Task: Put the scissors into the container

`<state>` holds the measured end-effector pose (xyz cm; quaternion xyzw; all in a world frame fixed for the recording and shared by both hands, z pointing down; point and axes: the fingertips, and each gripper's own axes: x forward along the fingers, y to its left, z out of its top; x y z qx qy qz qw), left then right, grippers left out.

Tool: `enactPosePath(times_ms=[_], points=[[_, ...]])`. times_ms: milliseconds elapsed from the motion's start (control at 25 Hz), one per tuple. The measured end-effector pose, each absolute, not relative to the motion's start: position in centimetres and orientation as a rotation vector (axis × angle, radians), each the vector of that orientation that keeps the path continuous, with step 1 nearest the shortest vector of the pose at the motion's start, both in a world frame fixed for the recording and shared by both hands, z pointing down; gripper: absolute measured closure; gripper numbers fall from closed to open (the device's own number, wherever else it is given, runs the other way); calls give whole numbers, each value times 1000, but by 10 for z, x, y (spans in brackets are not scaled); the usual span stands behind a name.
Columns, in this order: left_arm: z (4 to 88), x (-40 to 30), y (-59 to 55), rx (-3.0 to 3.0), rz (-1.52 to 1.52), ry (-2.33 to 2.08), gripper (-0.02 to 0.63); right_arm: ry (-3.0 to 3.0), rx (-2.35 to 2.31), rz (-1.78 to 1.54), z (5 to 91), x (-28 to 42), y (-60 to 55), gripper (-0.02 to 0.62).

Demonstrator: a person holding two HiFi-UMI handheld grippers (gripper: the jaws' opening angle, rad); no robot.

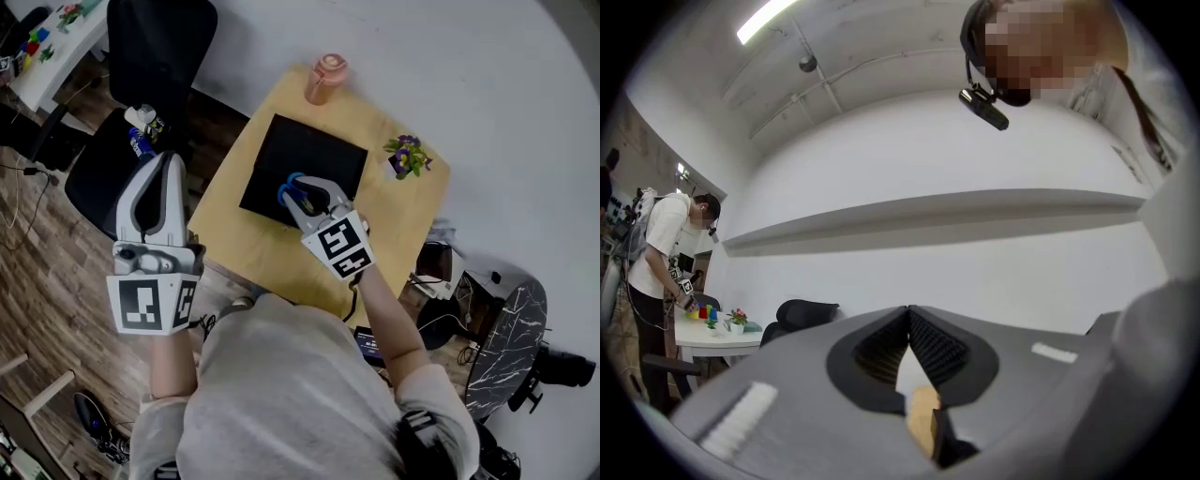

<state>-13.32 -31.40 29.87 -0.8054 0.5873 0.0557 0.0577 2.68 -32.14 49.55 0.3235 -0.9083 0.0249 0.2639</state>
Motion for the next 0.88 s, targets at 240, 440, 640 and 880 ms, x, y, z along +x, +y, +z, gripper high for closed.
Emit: enactPosePath(times_ms=[240, 440, 640, 880], points=[[306, -138, -313, -2434, 143, 1816, 548, -2363, 742, 97, 538, 19, -320, 523], [311, -142, -311, -2426, 119, 1846, 548, -2290, 657, 122, 569, 14, -319, 523], [315, -147, -308, -2416, 97, 1871, 548, -2233, 624, 131, 588, 9, -321, 523], [321, -150, -306, -2411, 76, 1894, 548, -2164, 588, 135, 608, 2, -323, 523]])
